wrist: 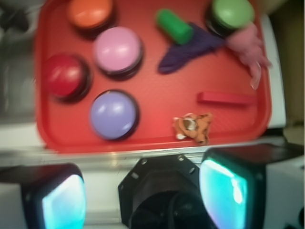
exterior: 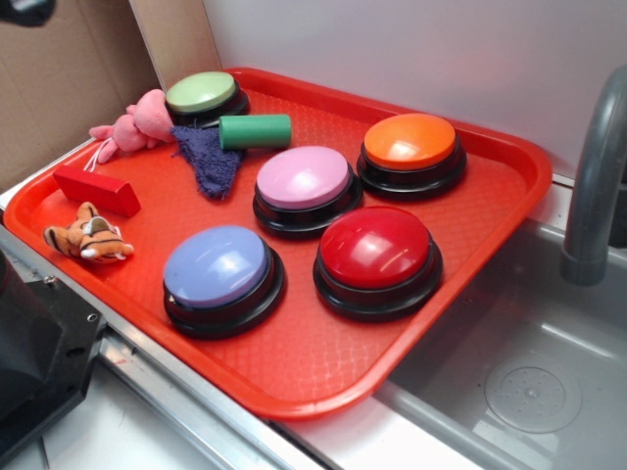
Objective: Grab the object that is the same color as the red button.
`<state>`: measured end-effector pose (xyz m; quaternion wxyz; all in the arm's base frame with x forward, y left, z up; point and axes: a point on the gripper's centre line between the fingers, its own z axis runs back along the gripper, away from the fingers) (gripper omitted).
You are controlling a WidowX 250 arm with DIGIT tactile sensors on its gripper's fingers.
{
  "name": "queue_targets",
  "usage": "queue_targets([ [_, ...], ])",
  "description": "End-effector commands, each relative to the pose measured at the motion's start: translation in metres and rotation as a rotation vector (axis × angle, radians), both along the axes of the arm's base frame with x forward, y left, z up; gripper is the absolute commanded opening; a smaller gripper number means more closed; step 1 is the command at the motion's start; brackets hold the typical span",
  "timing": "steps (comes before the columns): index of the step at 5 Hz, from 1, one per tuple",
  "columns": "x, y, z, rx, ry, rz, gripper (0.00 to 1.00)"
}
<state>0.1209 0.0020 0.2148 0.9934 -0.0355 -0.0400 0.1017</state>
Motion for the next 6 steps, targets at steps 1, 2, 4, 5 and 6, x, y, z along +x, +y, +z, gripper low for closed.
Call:
queue_targets([
  [1, 0.010, 0.048, -0.044, -0.016, -0.055, 0.471, 1.00],
  [2, 0.012, 0.084, -0.069, 0.008, -0.077, 0.720, 1.00],
  [4, 0.013, 0.127, -0.115, 0.009, -0.022, 1.075, 1.00],
  [5, 0.018, 0.137, -0.140, 0.045, 0.009, 1.104, 1.00],
  [6, 0.022, 0.139, -0.164, 0.025, 0.006, 1.098, 1.00],
])
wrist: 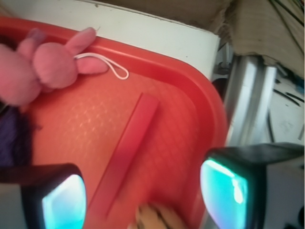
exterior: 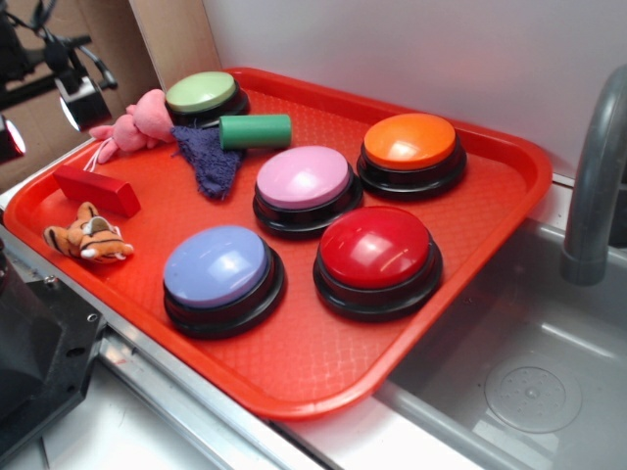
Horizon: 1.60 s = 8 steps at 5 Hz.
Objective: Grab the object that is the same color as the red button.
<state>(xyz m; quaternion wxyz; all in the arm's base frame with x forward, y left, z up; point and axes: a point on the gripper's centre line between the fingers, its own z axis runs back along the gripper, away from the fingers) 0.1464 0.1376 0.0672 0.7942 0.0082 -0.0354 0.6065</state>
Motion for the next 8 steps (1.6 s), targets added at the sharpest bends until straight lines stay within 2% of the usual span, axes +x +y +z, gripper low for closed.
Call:
queue_targets([
  [1, 0.001, 0.001, -0.030, 0.014, -0.046, -0.031, 1.00],
  [2, 0.004, 0.001, -0.039, -0.024, -0.061, -0.044, 1.00],
  [3, 0.005, -0.001, -0.047, -0.024, -0.056, -0.049, 0.93],
  [4, 0.005, -0.003, -0.052, -0.029, -0.048, -0.060, 0.00],
  [5, 0.005, -0.005, -0.035, 0.039, -0.053, -0.077, 0.00],
  [6, 0.009, -0.006, -0.003, 0.065, -0.070, -0.201, 0.00],
  [7, 0.019, -0.016, 0.037, 0.053, -0.085, -0.410, 0.00],
  [8, 0.033, -0.043, 0.063, 0.018, -0.058, -0.659, 0.00],
])
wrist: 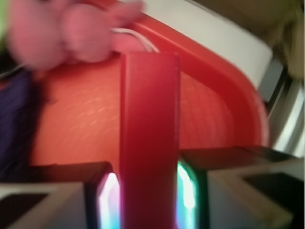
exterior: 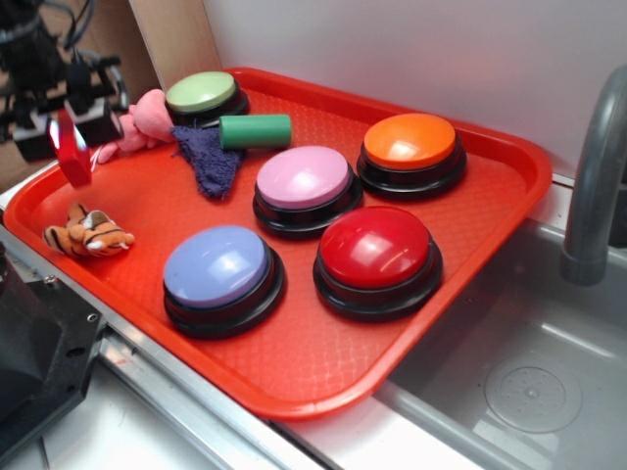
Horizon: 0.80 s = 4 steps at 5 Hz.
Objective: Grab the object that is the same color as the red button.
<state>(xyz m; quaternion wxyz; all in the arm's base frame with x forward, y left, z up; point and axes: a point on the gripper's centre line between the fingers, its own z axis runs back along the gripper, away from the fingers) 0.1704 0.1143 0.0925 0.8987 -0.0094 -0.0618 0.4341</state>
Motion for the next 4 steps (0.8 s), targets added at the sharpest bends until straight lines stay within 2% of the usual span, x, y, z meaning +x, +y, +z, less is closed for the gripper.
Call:
queue_targets([
  [1, 0.013, -0.046, 0.044, -0.060, -0.017, -0.426, 0.00],
  [3, 0.009, -0.102, 0.053, -0.079, -0.046, -0.671, 0.00],
  [4, 0.004, -0.122, 0.054, -0.079, -0.069, -0.704, 0.00],
])
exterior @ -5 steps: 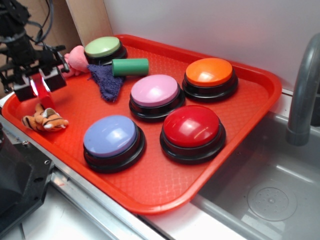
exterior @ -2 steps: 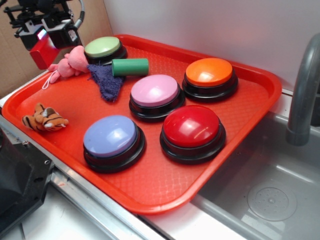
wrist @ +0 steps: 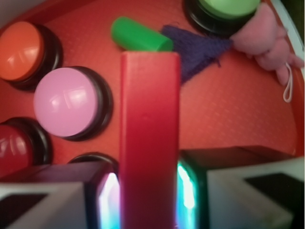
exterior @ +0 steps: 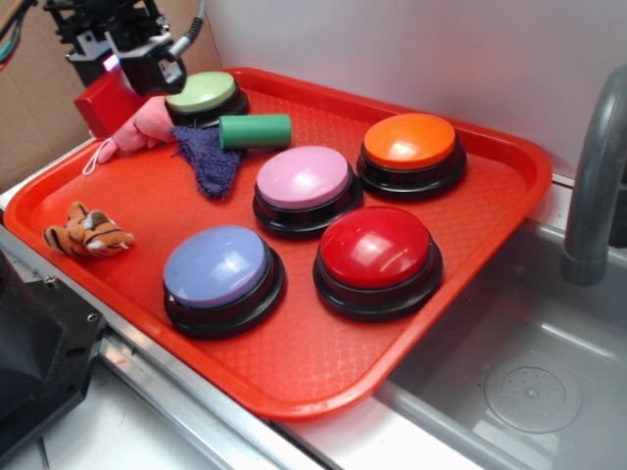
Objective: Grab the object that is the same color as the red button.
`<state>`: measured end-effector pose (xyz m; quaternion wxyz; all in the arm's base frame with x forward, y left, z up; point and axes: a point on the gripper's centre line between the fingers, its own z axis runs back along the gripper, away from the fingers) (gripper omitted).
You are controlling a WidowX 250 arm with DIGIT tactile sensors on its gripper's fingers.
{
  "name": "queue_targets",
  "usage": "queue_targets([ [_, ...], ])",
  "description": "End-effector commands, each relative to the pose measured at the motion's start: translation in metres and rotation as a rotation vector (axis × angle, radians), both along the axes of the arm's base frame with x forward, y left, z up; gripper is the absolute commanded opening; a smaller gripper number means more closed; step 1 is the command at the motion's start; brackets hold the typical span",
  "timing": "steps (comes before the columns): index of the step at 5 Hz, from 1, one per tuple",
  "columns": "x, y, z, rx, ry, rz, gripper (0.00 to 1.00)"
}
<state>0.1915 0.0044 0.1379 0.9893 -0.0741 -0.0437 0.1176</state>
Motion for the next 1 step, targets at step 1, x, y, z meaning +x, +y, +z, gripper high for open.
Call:
queue_targets([
  [1, -0.0179, 0.0017, 0.0075, -0.106, -0.024, -0.085, 0.05],
])
